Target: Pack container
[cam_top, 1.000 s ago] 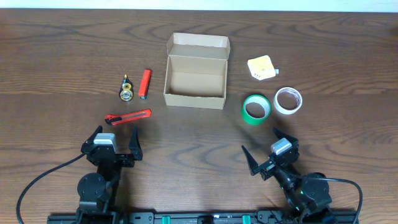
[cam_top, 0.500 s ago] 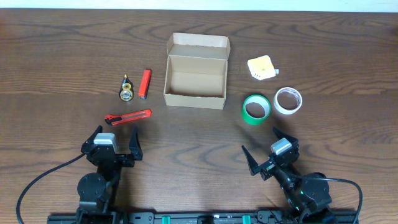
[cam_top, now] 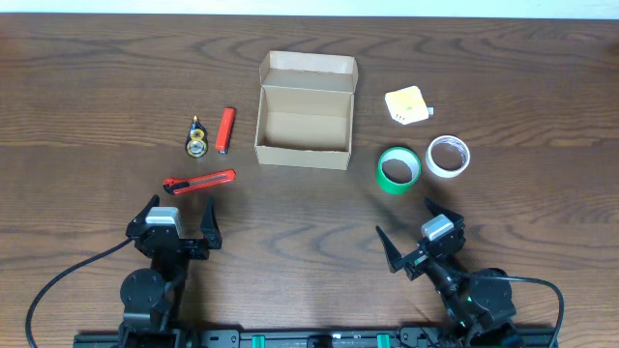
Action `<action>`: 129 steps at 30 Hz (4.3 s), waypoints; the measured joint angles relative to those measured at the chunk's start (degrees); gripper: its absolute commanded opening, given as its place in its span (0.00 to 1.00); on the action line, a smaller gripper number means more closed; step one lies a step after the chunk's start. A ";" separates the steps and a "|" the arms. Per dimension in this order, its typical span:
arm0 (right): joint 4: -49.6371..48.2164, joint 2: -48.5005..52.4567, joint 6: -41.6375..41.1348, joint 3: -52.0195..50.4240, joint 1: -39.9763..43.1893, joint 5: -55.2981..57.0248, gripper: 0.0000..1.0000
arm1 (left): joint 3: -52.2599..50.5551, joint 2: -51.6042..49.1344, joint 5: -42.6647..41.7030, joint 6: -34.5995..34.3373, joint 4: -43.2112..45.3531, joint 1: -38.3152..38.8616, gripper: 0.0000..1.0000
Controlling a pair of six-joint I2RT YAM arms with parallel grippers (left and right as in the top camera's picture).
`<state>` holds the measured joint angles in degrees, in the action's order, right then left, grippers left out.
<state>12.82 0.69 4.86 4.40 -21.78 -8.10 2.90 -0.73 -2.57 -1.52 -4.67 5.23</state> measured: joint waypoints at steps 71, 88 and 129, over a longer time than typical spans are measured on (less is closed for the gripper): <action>0.00 0.00 0.00 0.00 0.00 0.00 0.99 | 0.00 0.00 0.00 0.00 0.00 0.00 0.95; -0.44 0.00 -0.02 0.00 0.00 -0.02 0.99 | 0.00 0.00 0.00 0.00 0.00 0.00 0.95; -4.09 56.13 -14.62 25.83 11.08 -10.47 0.99 | 0.00 0.00 0.00 0.00 0.00 -0.17 0.95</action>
<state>8.73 56.82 -9.76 30.24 -10.70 -18.57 2.90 -0.73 -2.57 -1.52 -4.67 5.06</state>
